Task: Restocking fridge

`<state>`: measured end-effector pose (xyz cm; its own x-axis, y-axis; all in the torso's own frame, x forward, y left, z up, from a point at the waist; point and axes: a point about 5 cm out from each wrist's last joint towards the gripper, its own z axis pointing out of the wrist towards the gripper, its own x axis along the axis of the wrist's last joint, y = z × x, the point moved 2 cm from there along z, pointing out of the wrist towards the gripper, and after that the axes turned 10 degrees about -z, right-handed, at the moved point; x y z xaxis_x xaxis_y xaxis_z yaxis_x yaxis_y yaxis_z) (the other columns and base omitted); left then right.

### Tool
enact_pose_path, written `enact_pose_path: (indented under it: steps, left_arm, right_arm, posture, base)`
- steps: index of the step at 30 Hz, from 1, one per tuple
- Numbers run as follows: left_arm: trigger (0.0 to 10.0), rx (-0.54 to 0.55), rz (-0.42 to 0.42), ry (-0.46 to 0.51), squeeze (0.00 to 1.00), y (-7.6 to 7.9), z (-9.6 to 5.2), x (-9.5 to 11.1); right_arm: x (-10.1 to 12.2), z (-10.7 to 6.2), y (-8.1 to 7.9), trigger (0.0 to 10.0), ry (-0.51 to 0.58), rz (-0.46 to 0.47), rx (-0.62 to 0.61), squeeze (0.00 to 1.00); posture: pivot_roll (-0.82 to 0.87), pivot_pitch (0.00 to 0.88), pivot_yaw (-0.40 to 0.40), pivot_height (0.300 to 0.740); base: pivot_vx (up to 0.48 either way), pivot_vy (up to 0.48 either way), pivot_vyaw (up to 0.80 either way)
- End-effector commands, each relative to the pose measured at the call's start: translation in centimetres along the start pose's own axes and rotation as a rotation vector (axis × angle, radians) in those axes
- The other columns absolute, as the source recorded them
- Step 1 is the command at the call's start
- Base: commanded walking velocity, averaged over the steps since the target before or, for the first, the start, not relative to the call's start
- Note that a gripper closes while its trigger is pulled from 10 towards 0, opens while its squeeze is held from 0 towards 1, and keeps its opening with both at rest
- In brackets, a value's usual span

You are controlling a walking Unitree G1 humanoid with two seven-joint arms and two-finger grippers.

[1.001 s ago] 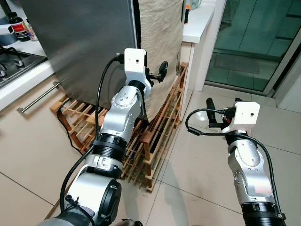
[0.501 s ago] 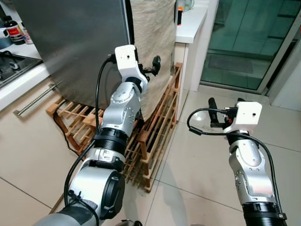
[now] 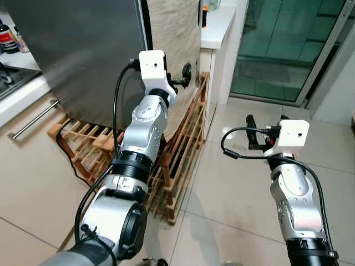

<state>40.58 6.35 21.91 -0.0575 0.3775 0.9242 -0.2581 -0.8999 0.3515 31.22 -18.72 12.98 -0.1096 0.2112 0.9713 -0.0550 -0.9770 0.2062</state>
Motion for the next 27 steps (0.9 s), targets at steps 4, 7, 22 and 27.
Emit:
enact_pose_path:
  steps: [4,7,22,27]
  left_arm:
    - [10.0,0.102,0.004,0.056,0.0,-2.0,0.0,1.2]
    - [10.0,0.116,-0.002,0.075,0.0,-2.3,-0.2,1.5]
    - [10.0,0.095,0.022,0.066,0.0,-3.4,-1.6,1.7]
    - [10.0,0.117,0.029,0.066,0.0,-4.3,-2.2,1.7]
  right_arm:
    - [-0.1,0.1,0.1,10.0,-0.005,-0.004,-0.002,0.0]
    - [-0.1,0.1,0.1,10.0,-0.008,-0.007,-0.001,0.0]
    - [-0.4,-0.1,0.3,10.0,-0.016,-0.012,-0.003,0.0]
    - [-0.6,-0.2,0.1,10.0,-0.024,-0.013,0.006,0.0]
  posture:
    - [-0.24,0.0,0.106,0.74]
    - [-0.24,0.0,0.104,0.74]
    - [-0.24,0.0,0.099,0.74]
    - [-0.22,0.0,0.091,0.74]
  base:
    - [0.0,0.0,0.0]
    - [0.0,0.0,0.0]
    - [0.0,0.0,0.0]
    - [0.0,0.0,0.0]
